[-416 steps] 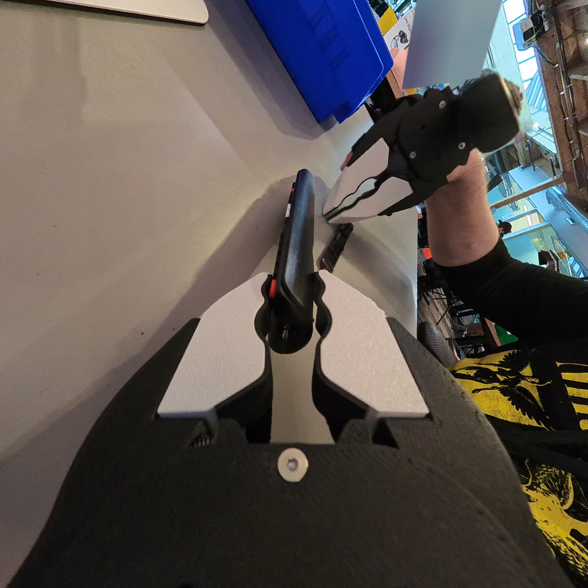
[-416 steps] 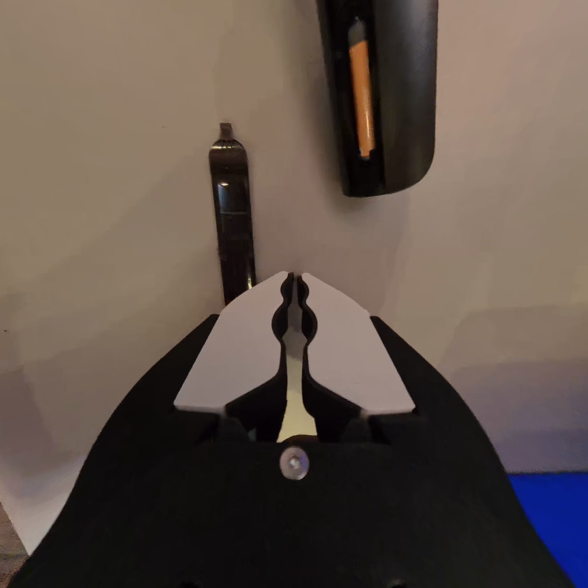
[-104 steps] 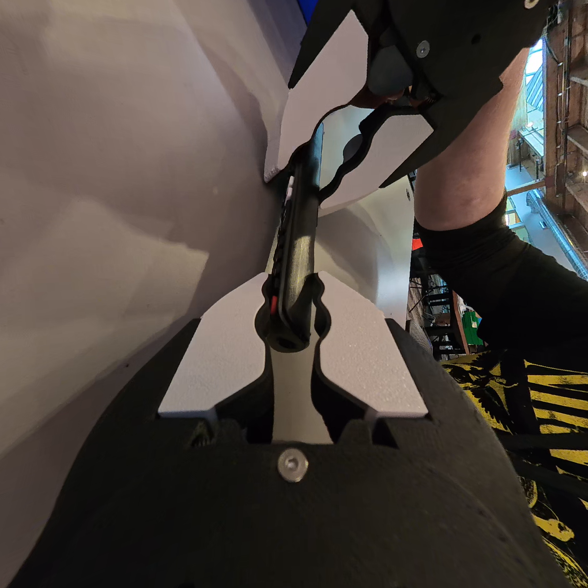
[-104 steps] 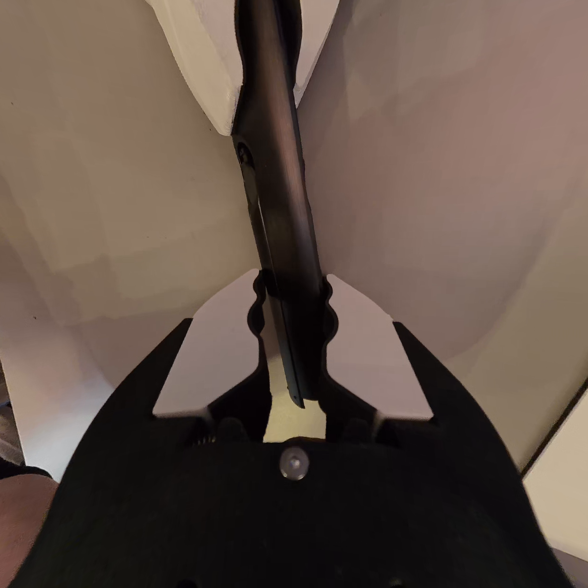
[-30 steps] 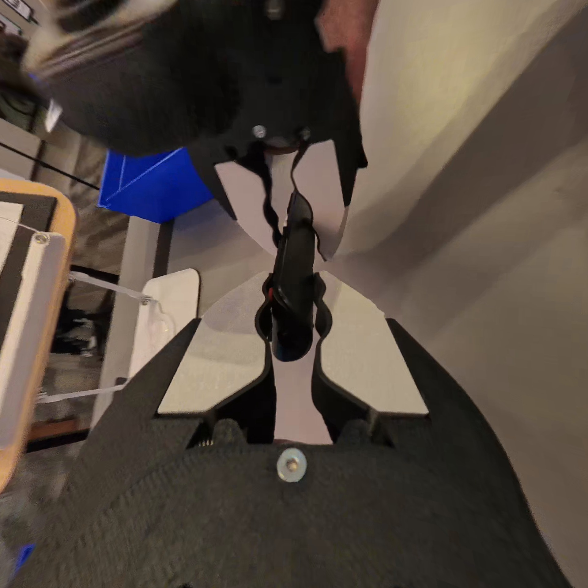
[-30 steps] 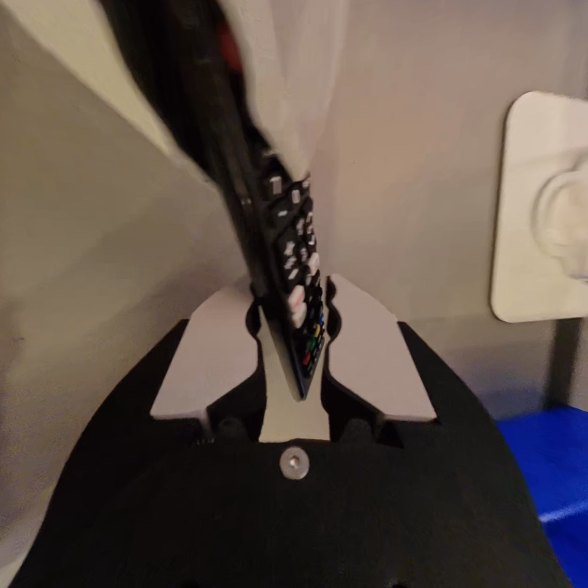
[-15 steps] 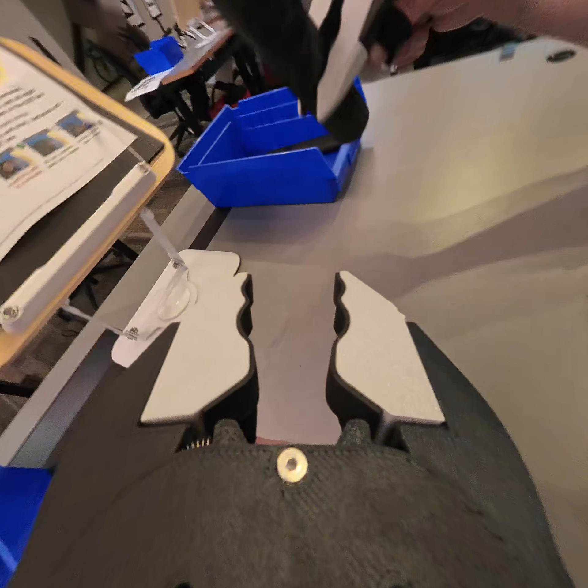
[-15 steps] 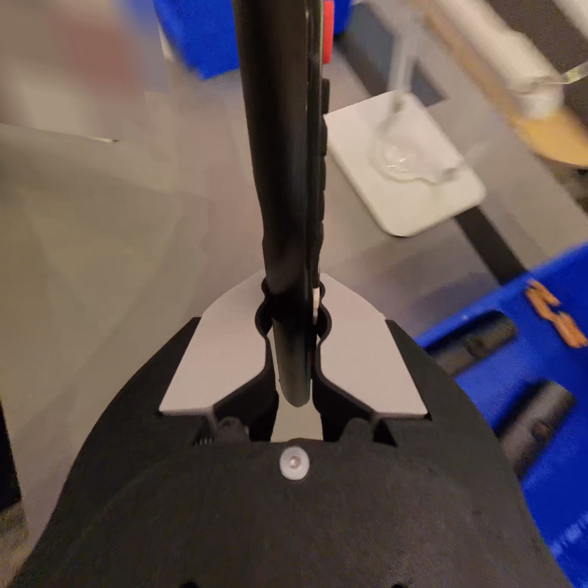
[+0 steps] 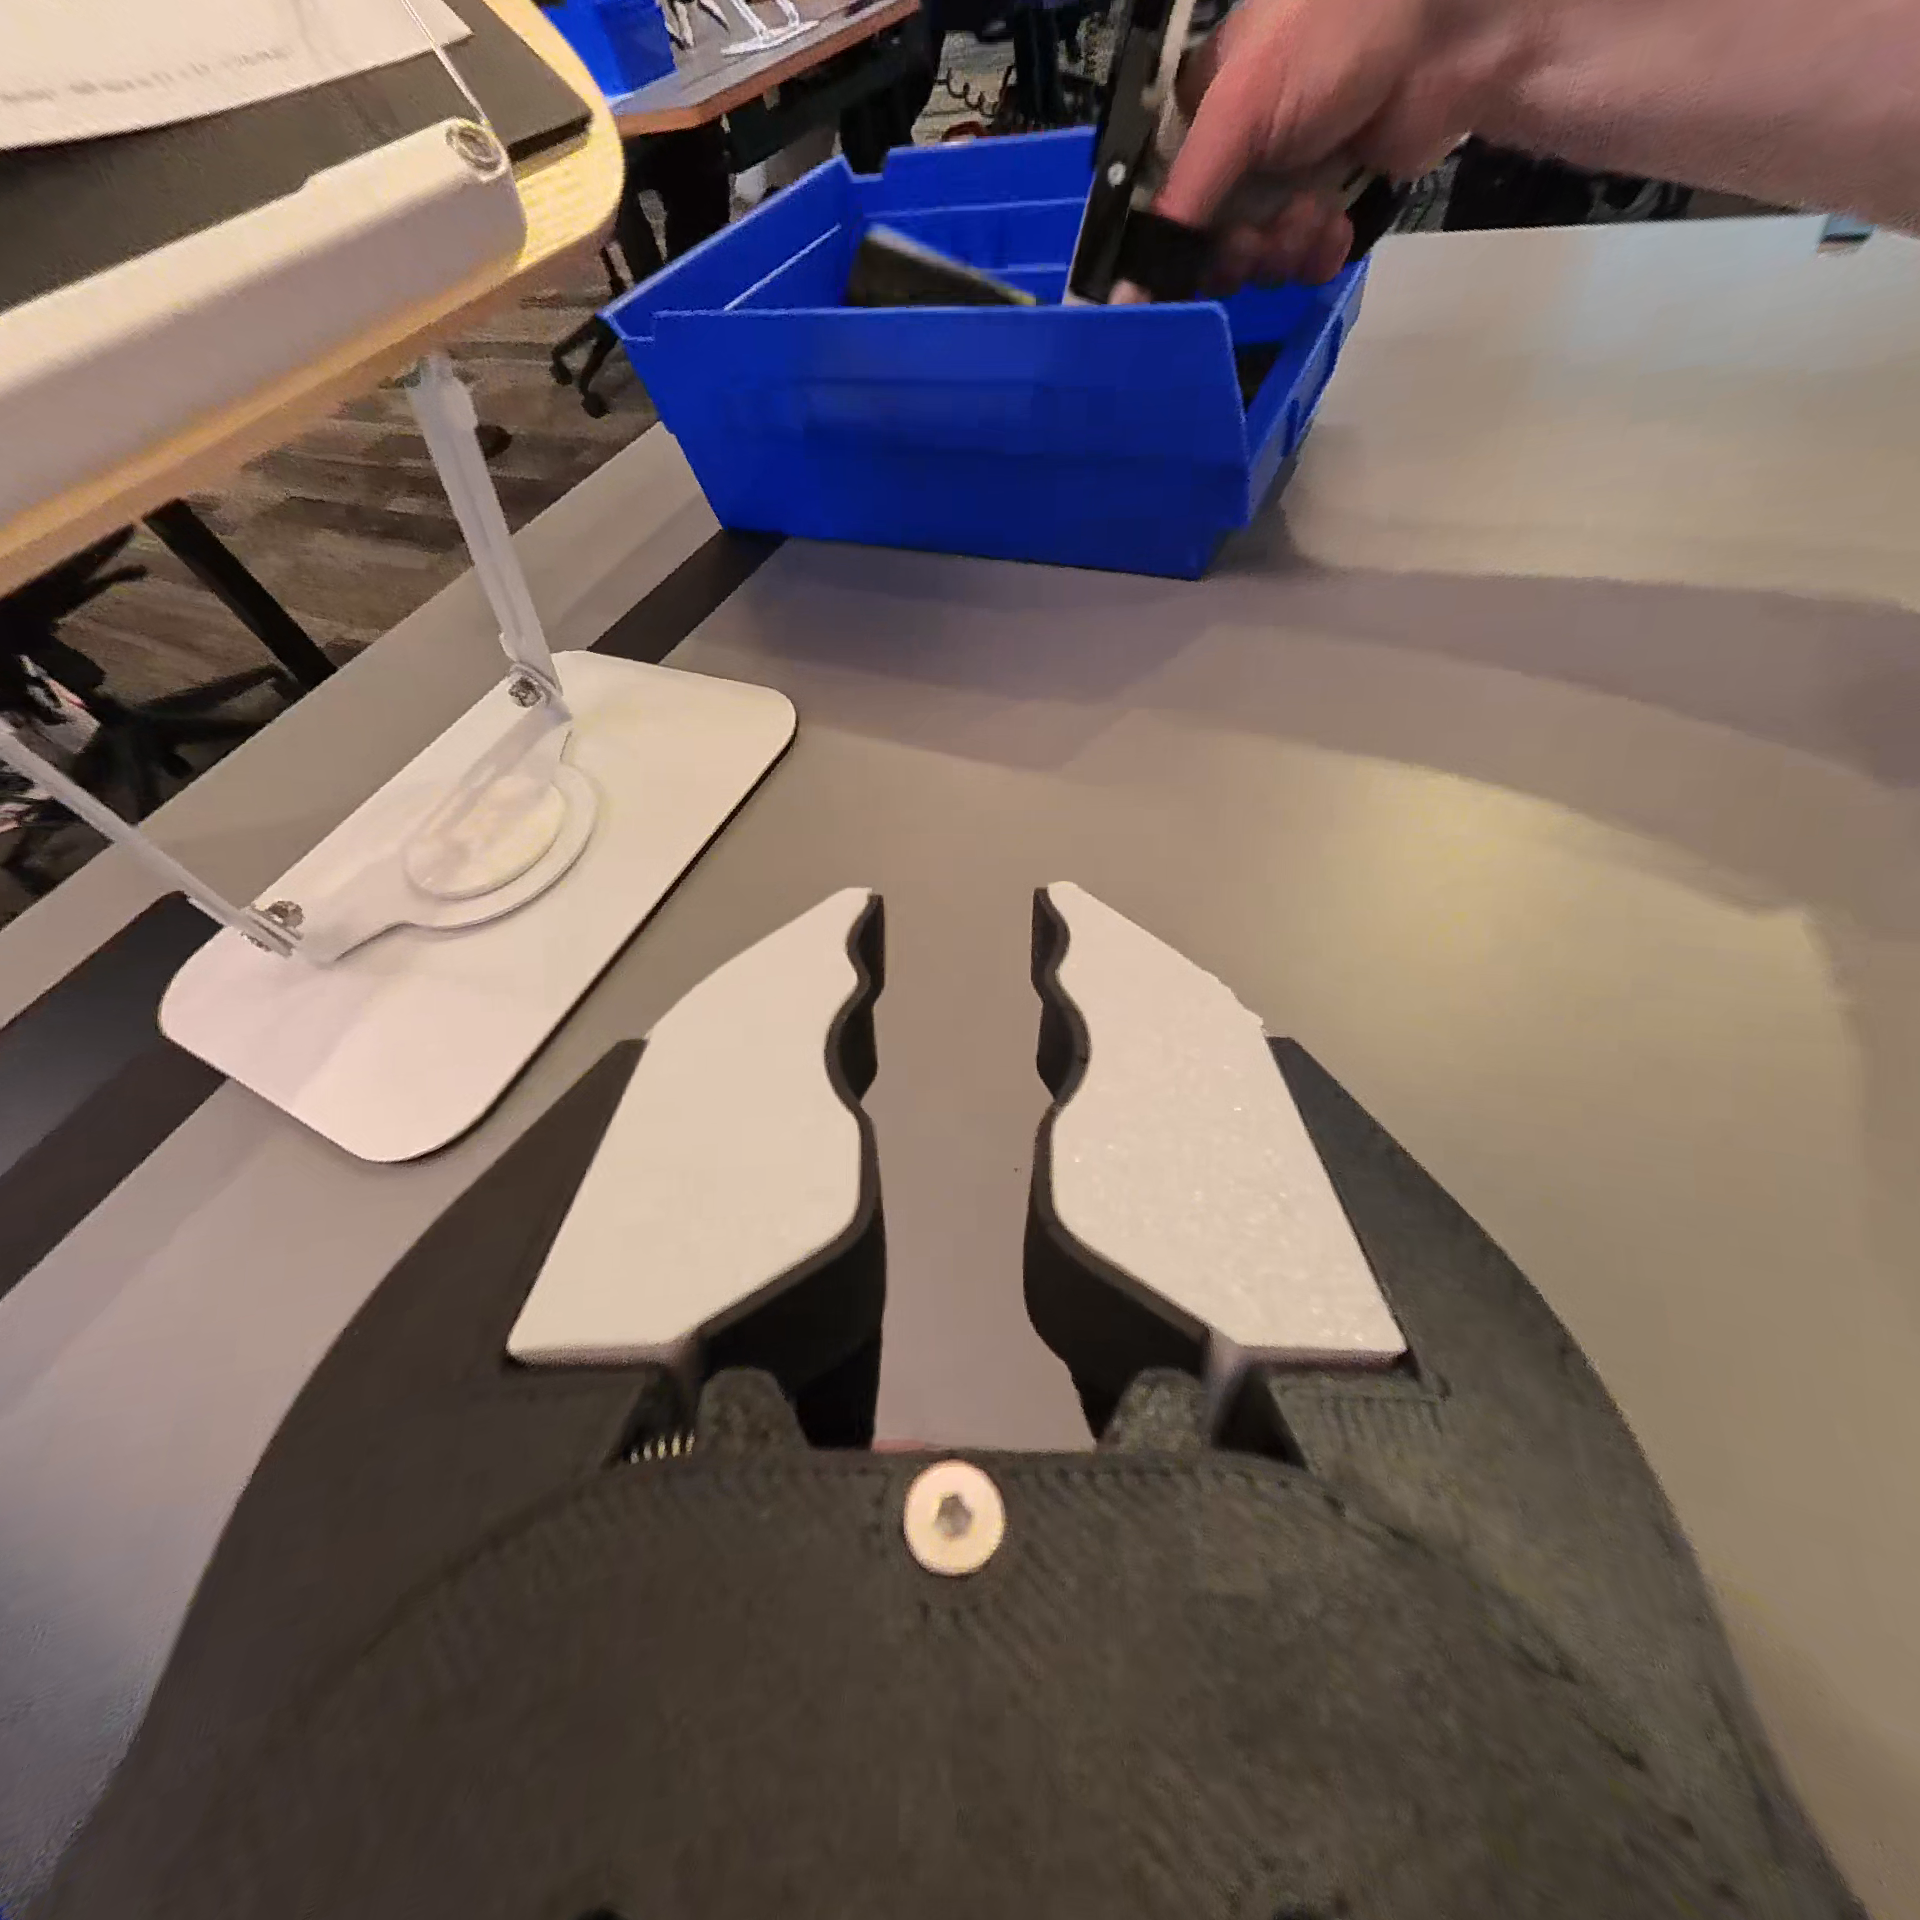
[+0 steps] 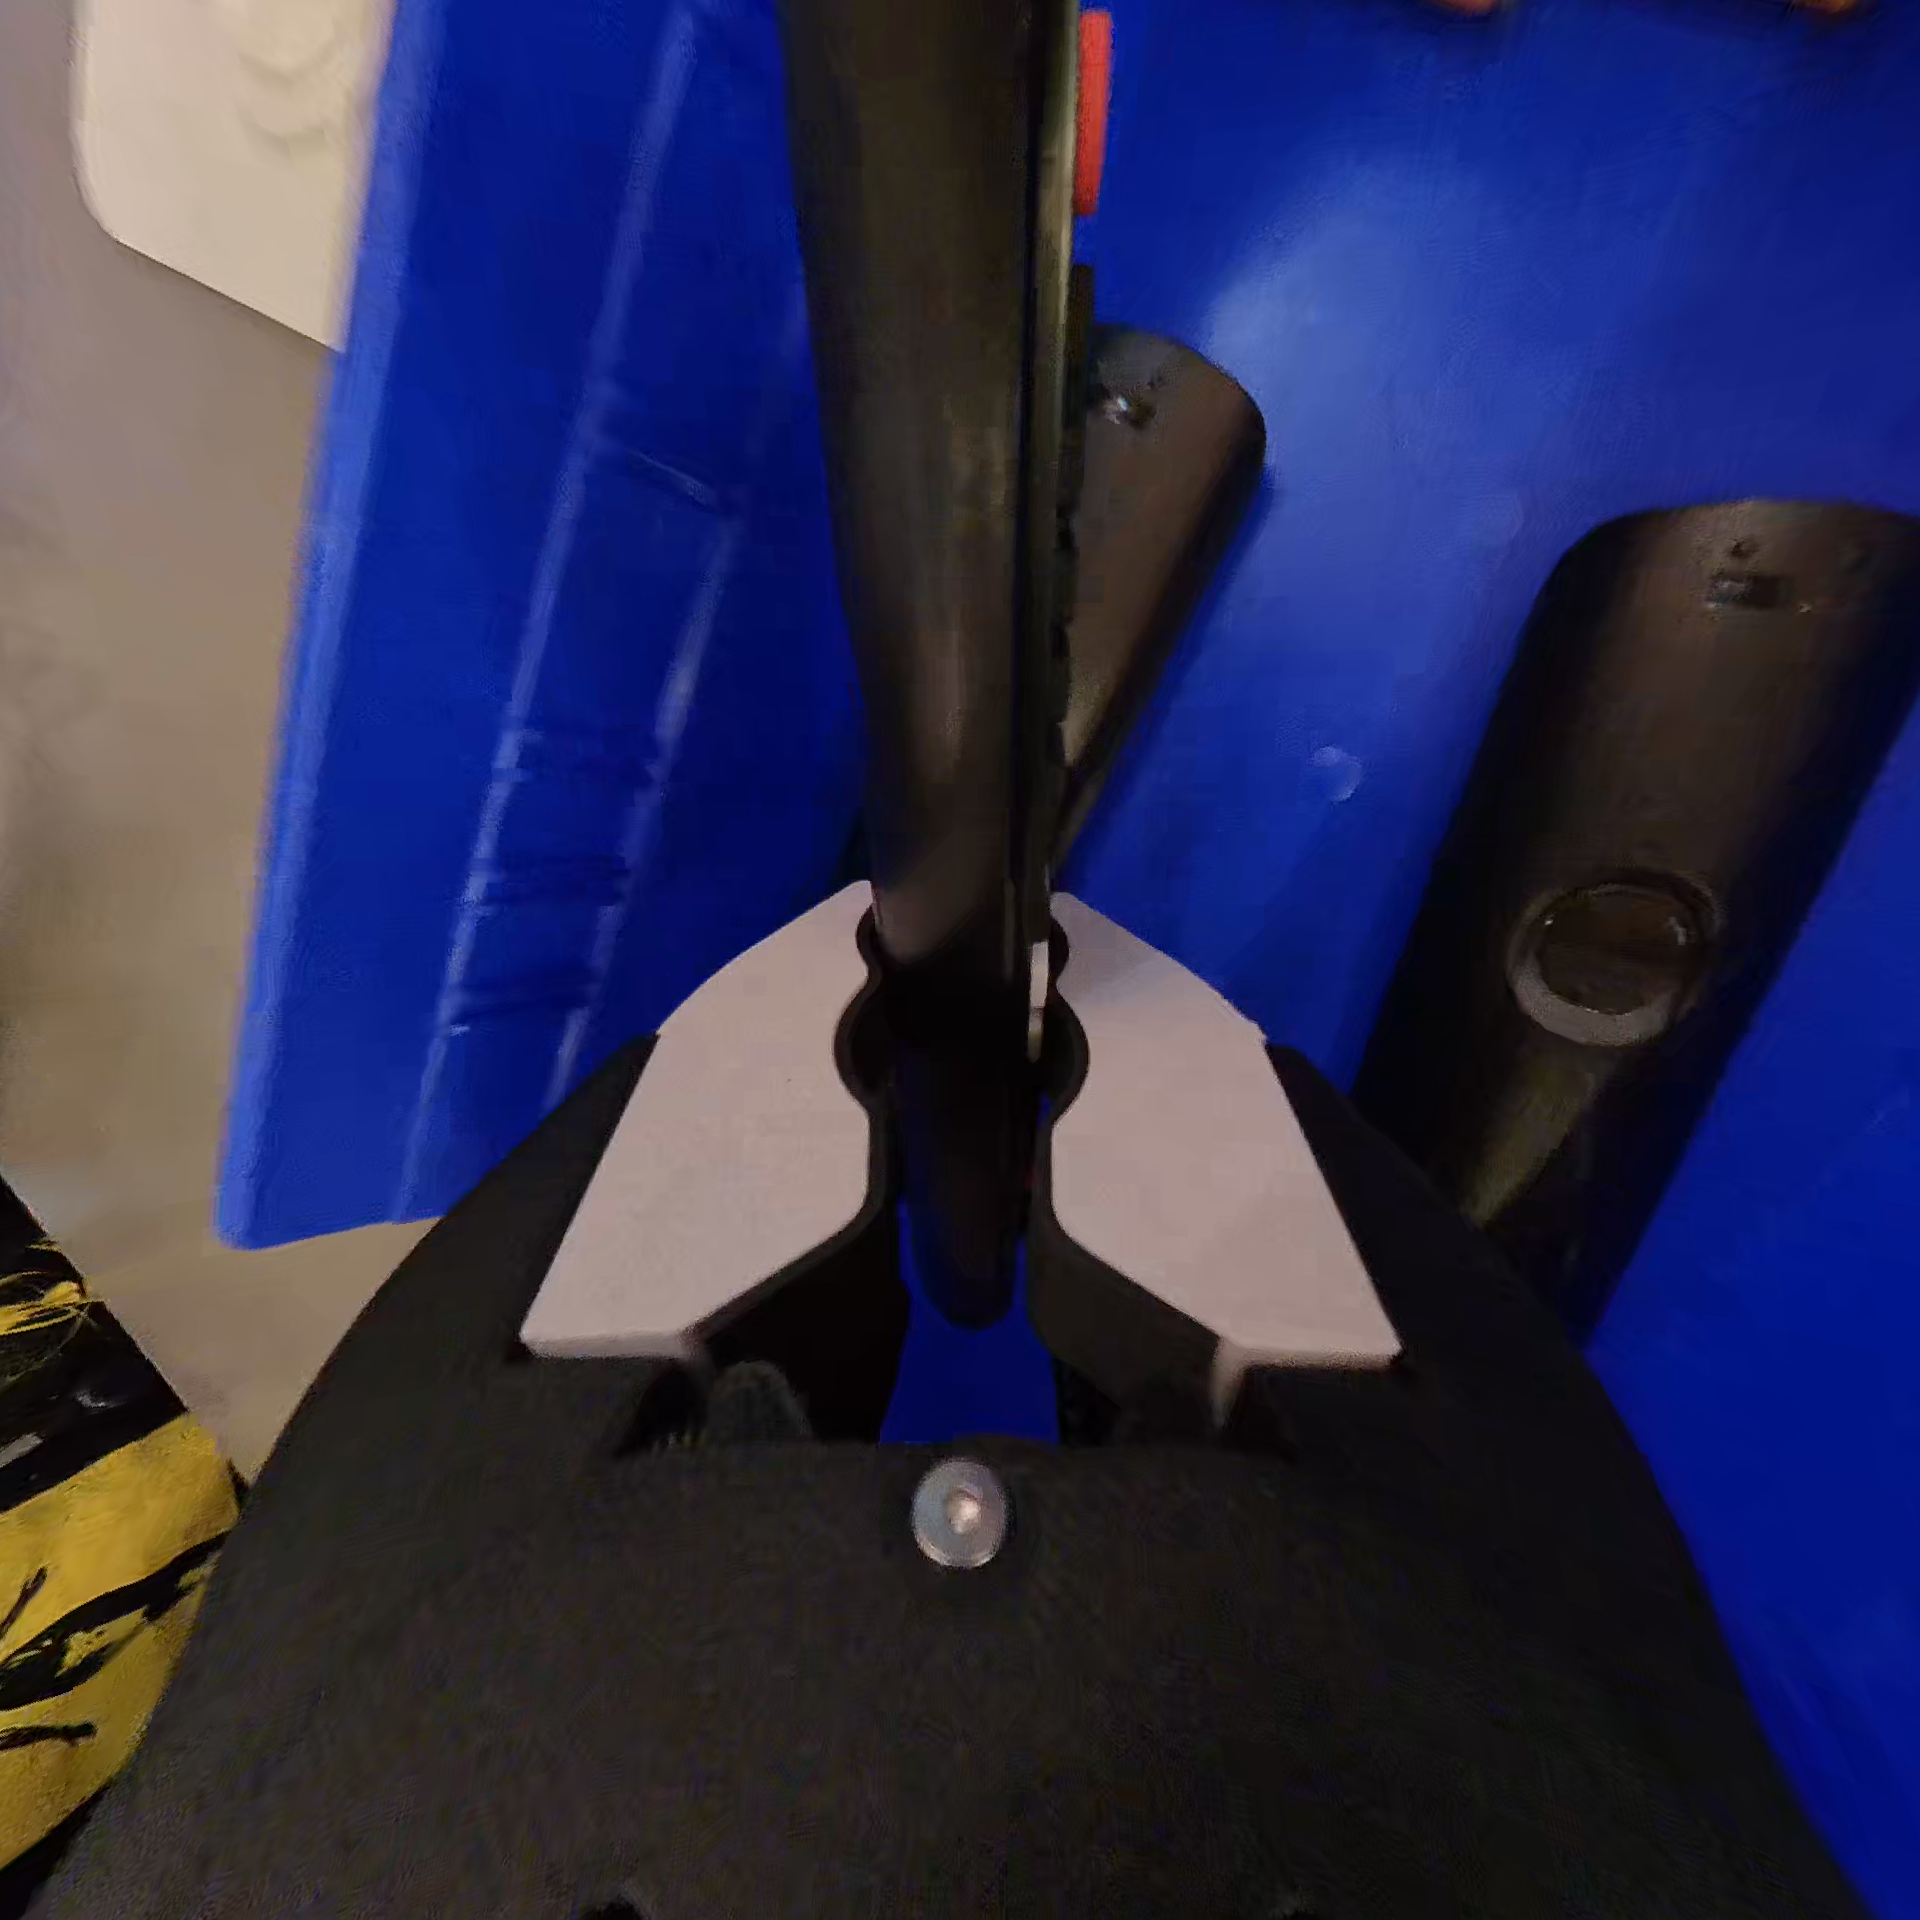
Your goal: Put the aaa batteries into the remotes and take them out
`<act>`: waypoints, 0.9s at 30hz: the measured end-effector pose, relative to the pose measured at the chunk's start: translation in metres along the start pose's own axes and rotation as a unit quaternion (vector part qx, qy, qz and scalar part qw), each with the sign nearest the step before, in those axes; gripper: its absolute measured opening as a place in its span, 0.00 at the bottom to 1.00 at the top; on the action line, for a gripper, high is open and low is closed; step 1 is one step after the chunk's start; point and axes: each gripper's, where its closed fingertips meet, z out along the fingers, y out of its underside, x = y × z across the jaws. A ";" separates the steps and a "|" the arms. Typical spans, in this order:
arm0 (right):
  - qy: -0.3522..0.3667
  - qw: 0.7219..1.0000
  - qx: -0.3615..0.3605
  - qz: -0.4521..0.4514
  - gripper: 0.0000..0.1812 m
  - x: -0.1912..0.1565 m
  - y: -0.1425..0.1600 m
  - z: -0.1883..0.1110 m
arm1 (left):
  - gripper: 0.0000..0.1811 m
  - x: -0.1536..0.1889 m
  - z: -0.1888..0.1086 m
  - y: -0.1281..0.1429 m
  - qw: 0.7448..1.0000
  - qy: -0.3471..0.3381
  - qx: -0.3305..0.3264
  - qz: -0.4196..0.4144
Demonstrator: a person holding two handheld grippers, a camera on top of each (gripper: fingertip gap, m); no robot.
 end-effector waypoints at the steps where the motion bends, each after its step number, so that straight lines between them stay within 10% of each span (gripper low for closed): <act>1: -0.007 1.000 -0.008 0.009 0.14 0.002 0.002 0.005 | 0.14 0.000 0.001 0.002 1.000 0.001 0.000 -0.003; 14: 0.135 0.990 -0.027 -0.006 0.34 0.034 0.008 -0.013 | 0.23 -0.002 0.003 0.006 1.000 0.005 -0.005 -0.028; 18: 0.163 0.987 -0.006 0.000 0.30 0.043 0.008 -0.027 | 0.24 -0.002 0.003 0.006 1.000 0.000 -0.011 -0.021; 21: 0.166 0.986 0.015 -0.008 0.10 0.043 0.006 -0.031 | 0.24 -0.002 0.003 0.006 1.000 0.001 -0.009 -0.022; 27: 0.121 0.990 0.053 0.046 0.11 0.051 0.001 -0.032 | 0.24 0.000 0.005 0.009 1.000 0.006 -0.017 -0.020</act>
